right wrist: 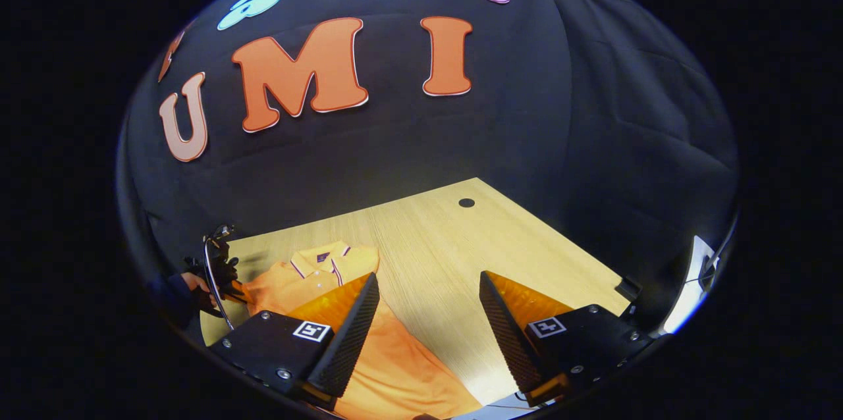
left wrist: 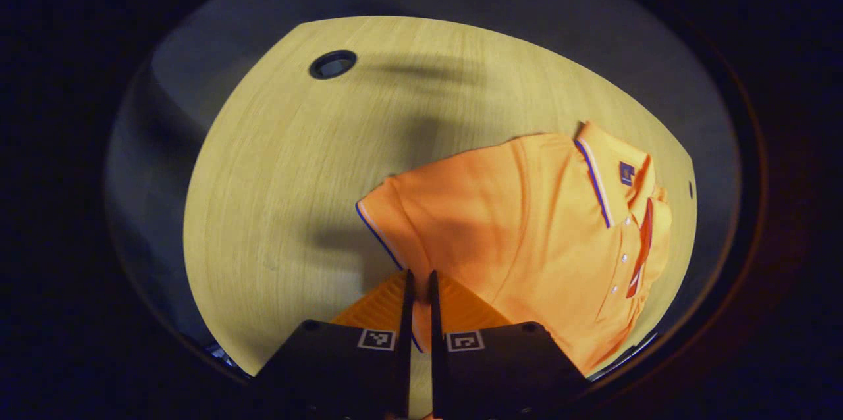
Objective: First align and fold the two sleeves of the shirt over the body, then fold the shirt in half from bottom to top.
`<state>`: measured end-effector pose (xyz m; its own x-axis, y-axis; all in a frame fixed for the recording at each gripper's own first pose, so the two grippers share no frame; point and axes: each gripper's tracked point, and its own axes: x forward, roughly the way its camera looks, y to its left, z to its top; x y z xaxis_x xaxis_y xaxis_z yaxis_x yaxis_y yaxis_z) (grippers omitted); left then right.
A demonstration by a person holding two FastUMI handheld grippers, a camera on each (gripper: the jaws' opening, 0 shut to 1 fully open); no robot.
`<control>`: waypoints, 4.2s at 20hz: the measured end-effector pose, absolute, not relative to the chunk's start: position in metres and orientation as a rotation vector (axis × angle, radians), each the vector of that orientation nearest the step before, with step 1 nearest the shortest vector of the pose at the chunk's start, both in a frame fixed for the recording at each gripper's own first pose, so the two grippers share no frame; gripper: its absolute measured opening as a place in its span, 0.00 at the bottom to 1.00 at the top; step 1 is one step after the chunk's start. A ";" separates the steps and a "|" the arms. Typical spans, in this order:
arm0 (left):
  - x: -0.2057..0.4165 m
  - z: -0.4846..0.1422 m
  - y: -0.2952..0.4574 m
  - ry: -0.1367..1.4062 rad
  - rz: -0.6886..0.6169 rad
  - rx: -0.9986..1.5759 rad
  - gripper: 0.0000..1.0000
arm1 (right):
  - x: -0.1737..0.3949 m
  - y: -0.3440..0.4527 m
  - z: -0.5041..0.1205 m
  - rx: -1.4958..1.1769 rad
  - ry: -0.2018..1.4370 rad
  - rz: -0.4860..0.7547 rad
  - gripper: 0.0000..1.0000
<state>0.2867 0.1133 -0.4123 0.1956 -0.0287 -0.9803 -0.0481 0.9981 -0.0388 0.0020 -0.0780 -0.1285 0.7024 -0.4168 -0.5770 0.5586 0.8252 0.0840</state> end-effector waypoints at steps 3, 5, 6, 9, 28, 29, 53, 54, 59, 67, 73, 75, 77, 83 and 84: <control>0.299 -0.388 0.103 1.279 -0.061 -0.052 0.14 | -0.001 -0.076 -0.134 0.297 0.583 -0.559 0.94; 0.303 -0.370 0.086 1.228 -0.109 -0.053 0.14 | 0.004 -0.065 -0.138 0.331 0.578 -0.542 0.94; 0.306 -0.364 0.078 1.202 -0.129 -0.035 0.14 | 0.004 -0.062 -0.142 0.331 0.584 -0.537 0.94; 0.316 -0.348 0.058 1.150 -0.181 0.026 0.14 | 0.002 -0.053 -0.146 0.295 0.613 -0.510 0.94; 0.292 -0.295 -0.036 0.961 -0.490 0.176 0.92 | -0.025 -0.061 -0.149 0.294 0.600 -0.549 0.94; 0.284 -0.285 -0.033 0.939 -0.478 0.162 0.93 | -0.020 -0.062 -0.149 0.280 0.593 -0.532 0.95; 0.042 -0.148 0.003 0.362 -0.168 0.118 1.00 | -0.051 -0.026 -0.195 0.092 0.549 0.000 0.96; 0.031 -0.162 0.007 0.416 -0.163 0.111 1.00 | -0.059 -0.026 -0.206 0.105 0.589 0.009 0.96; 0.002 -0.219 0.038 0.586 -0.097 0.113 1.00 | -0.092 -0.026 -0.265 0.090 0.762 0.037 0.96; -0.048 -0.299 0.059 0.794 -0.065 0.101 1.00 | -0.146 -0.011 -0.331 0.107 0.990 0.076 0.97; -0.073 -0.354 0.063 0.934 -0.053 0.075 1.00 | -0.174 0.013 -0.373 0.137 1.126 0.125 0.96; -0.077 -0.371 0.063 0.979 -0.060 0.073 1.00 | -0.184 0.012 -0.378 0.103 1.158 0.138 0.96; -0.076 -0.384 0.066 1.003 -0.053 0.092 1.00 | -0.189 0.013 -0.378 0.086 1.160 0.143 0.95; -0.087 -0.412 0.063 1.030 -0.051 0.120 1.00 | -0.190 0.012 -0.383 -0.015 1.169 0.135 0.72; -0.086 -0.409 0.063 0.988 -0.053 0.105 1.00 | -0.189 0.015 -0.384 -0.012 1.173 0.137 0.69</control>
<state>-0.0856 0.0627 -0.4089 0.5494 0.0031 -0.8355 0.0924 0.9936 0.0645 -0.1885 0.0150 -0.3837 0.3803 0.1009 -0.9193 -0.1132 0.9916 0.0620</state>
